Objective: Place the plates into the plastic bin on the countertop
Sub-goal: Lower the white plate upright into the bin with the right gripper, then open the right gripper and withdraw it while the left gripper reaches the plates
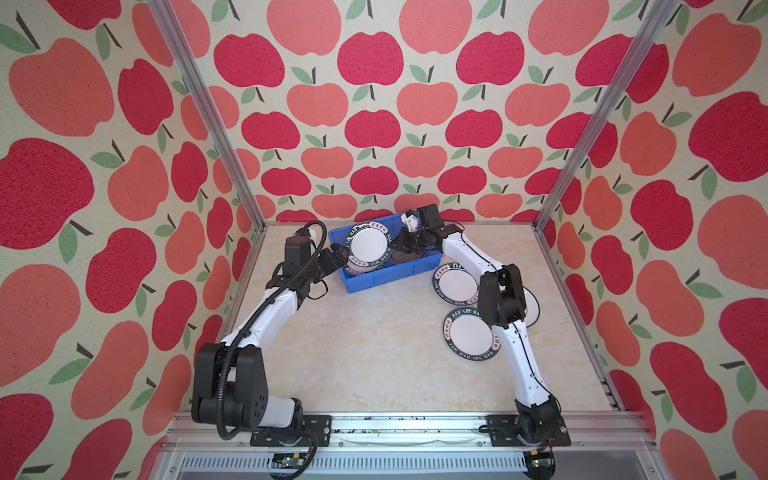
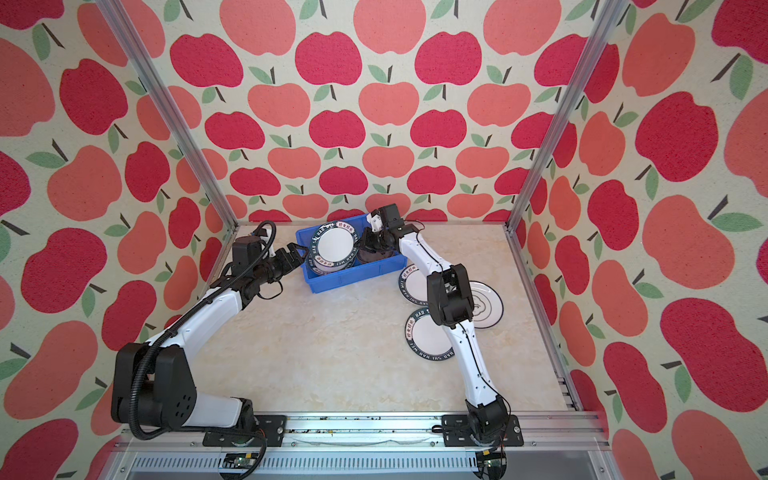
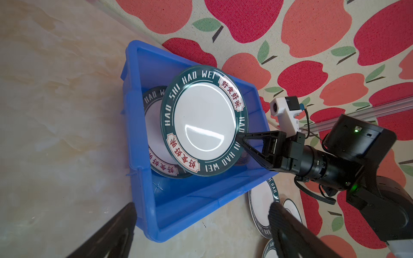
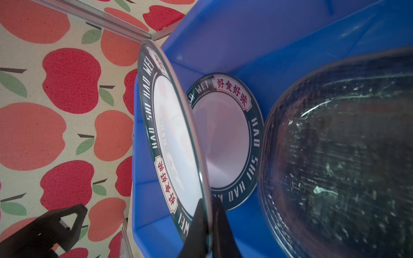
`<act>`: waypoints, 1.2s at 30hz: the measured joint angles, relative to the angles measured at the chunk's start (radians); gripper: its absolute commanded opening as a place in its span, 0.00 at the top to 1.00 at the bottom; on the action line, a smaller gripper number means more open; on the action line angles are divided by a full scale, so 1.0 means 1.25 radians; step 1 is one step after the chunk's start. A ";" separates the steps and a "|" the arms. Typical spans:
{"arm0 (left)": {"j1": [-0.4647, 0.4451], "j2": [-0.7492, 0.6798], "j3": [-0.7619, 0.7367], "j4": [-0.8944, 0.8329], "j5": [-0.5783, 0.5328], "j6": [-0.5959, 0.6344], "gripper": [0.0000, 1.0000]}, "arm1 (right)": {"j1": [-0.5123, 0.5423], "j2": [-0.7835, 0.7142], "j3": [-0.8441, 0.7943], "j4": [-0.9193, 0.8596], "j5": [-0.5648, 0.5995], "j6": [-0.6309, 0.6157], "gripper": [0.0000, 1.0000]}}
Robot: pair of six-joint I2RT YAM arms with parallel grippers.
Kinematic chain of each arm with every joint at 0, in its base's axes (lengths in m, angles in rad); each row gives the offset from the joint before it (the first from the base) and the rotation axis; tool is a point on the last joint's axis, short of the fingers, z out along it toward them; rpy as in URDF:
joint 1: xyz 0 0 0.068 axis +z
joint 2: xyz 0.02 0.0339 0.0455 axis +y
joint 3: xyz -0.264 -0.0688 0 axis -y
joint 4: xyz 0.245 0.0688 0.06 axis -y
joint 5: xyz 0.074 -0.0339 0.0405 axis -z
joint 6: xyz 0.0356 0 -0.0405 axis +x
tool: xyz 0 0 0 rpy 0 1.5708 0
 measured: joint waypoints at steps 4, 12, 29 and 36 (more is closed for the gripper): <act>0.001 0.039 0.000 0.012 0.010 0.000 0.06 | 0.000 0.067 0.101 -0.003 -0.010 0.028 1.00; 0.008 0.071 0.000 0.028 0.028 0.000 0.07 | 0.006 0.150 0.209 -0.036 -0.027 0.044 1.00; 0.025 0.102 0.000 0.049 0.052 -0.001 0.07 | 0.037 0.151 0.198 -0.114 -0.010 0.037 0.67; 0.025 0.105 0.000 0.060 0.064 -0.003 0.07 | 0.049 0.151 0.230 -0.132 0.000 0.028 0.58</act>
